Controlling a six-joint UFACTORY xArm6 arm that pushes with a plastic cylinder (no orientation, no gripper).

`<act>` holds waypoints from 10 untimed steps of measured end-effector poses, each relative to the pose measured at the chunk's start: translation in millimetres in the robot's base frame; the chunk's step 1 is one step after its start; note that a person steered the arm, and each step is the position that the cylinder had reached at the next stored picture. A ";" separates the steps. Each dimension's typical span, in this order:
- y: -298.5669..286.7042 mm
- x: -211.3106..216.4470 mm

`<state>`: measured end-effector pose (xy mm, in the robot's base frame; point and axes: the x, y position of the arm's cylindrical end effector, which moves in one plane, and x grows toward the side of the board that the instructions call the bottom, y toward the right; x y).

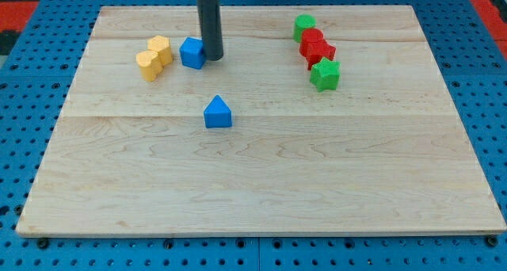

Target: Slide the blue triangle closer to the blue cube

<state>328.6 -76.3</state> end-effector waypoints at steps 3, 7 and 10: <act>143.9 109.8; 45.8 132.5; -1.6 119.6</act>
<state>448.3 -78.0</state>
